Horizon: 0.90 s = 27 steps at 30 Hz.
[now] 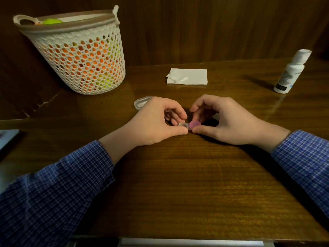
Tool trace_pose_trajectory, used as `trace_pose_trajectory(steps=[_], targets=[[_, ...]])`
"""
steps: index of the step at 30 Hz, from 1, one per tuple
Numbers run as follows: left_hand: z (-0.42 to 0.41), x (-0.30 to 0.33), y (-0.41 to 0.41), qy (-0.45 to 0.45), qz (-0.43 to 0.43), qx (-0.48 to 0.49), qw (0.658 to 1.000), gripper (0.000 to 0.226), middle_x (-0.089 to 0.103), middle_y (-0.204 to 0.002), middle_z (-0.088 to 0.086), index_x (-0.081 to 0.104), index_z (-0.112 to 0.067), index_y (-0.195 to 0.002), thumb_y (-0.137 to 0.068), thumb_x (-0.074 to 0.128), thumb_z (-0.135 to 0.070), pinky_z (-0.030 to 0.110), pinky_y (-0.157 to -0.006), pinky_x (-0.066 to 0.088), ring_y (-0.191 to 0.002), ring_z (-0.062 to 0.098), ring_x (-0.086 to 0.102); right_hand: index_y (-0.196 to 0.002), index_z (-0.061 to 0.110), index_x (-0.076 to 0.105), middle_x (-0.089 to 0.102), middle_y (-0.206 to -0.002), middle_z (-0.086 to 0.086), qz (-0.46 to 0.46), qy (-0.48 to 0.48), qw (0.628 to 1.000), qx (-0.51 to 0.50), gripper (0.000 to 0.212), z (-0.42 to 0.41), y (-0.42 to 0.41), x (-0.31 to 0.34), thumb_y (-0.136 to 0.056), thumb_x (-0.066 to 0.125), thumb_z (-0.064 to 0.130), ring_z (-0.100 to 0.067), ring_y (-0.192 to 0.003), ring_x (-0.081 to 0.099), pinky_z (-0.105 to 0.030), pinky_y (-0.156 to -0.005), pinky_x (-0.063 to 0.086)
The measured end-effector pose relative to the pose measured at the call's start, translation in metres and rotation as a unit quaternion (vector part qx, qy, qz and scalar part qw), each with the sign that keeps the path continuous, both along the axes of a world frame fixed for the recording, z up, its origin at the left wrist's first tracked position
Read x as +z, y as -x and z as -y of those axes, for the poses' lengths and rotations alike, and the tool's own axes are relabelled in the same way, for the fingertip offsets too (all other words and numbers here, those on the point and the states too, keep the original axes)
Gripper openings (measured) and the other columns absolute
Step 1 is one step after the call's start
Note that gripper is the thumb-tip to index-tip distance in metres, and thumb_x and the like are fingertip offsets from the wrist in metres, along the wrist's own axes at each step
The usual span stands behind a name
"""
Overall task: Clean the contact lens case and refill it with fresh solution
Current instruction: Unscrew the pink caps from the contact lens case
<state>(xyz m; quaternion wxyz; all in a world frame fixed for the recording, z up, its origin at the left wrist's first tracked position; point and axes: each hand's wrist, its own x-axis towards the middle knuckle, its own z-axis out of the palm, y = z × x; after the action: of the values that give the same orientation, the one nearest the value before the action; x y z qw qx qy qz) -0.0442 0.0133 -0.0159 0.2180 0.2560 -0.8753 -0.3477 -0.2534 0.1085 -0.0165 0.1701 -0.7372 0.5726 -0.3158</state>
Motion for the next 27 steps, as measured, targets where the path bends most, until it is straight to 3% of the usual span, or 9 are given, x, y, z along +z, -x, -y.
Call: trace_pose_trajectory(steps=[5, 11, 15, 18, 22, 24, 27], targets=[[0.0007, -0.0009, -0.0003, 0.001, -0.003, 0.001, 1.0, 0.031, 0.077, -0.088, -0.007, 0.076, -0.021, -0.103, -0.075, 0.09, -0.019, 0.032, -0.078, 0.064, -0.081, 0.01, 0.075, -0.122, 0.023, 0.063, 0.074, -0.103, 0.012, 0.022, -0.022, 0.999, 0.034, 0.04, -0.0002, 0.0038, 0.0016, -0.085, 0.08, 0.021, -0.003, -0.1, 0.07, -0.02, -0.09, 0.057], [0.0008, -0.0011, -0.0002, 0.008, -0.002, 0.003, 1.0, 0.03, 0.077, -0.087, -0.007, 0.076, -0.021, -0.102, -0.075, 0.09, -0.02, 0.033, -0.078, 0.064, -0.08, 0.009, 0.075, -0.117, 0.026, 0.064, 0.069, -0.101, 0.014, -0.014, 0.001, 1.0, -0.01, 0.051, -0.0006, -0.0017, -0.001, -0.074, 0.08, 0.049, -0.001, -0.094, 0.067, -0.028, -0.081, 0.059], [0.0011, -0.0015, 0.0, -0.003, -0.001, 0.005, 1.0, 0.031, 0.077, -0.088, -0.007, 0.076, -0.023, -0.102, -0.075, 0.091, -0.02, 0.034, -0.078, 0.064, -0.082, 0.01, 0.075, -0.116, 0.024, 0.064, 0.071, -0.101, 0.011, 0.02, -0.017, 0.999, 0.019, 0.034, -0.0001, 0.0007, -0.0016, -0.085, 0.08, 0.025, -0.003, -0.095, 0.069, -0.02, -0.081, 0.058], [0.0011, -0.0016, 0.0001, -0.004, -0.001, 0.004, 1.0, 0.031, 0.077, -0.088, -0.007, 0.076, -0.022, -0.102, -0.075, 0.09, -0.019, 0.032, -0.078, 0.064, -0.082, 0.01, 0.075, -0.117, 0.024, 0.063, 0.07, -0.106, 0.011, 0.023, -0.023, 0.999, 0.026, 0.037, -0.0013, 0.0024, -0.0007, -0.085, 0.081, 0.017, -0.003, -0.098, 0.067, -0.017, -0.081, 0.056], [0.001, -0.0011, -0.0001, 0.002, 0.002, 0.005, 1.0, 0.03, 0.077, -0.088, -0.008, 0.076, -0.021, -0.102, -0.076, 0.09, -0.019, 0.03, -0.078, 0.064, -0.081, 0.007, 0.074, -0.118, 0.025, 0.063, 0.067, -0.107, 0.013, -0.005, -0.013, 1.0, 0.008, 0.048, -0.0016, -0.0027, 0.0011, -0.076, 0.08, 0.043, -0.001, -0.096, 0.065, -0.022, -0.081, 0.058], [0.0006, -0.0012, 0.0, 0.002, 0.002, 0.004, 1.0, 0.03, 0.077, -0.088, -0.007, 0.076, -0.022, -0.102, -0.076, 0.09, -0.019, 0.031, -0.078, 0.064, -0.081, 0.007, 0.074, -0.117, 0.024, 0.063, 0.067, -0.103, 0.013, -0.011, -0.012, 1.0, -0.004, 0.05, -0.0016, -0.0034, 0.0019, -0.075, 0.078, 0.047, -0.001, -0.095, 0.065, -0.025, -0.081, 0.057], [0.0014, -0.0013, 0.0001, -0.006, 0.001, 0.002, 1.0, 0.031, 0.077, -0.089, -0.007, 0.076, -0.023, -0.102, -0.075, 0.09, -0.02, 0.032, -0.078, 0.064, -0.081, 0.008, 0.074, -0.117, 0.023, 0.063, 0.069, -0.102, 0.01, 0.017, -0.025, 0.999, 0.014, 0.037, -0.001, -0.0007, 0.0012, -0.085, 0.08, 0.028, -0.004, -0.096, 0.067, -0.024, -0.084, 0.058]])
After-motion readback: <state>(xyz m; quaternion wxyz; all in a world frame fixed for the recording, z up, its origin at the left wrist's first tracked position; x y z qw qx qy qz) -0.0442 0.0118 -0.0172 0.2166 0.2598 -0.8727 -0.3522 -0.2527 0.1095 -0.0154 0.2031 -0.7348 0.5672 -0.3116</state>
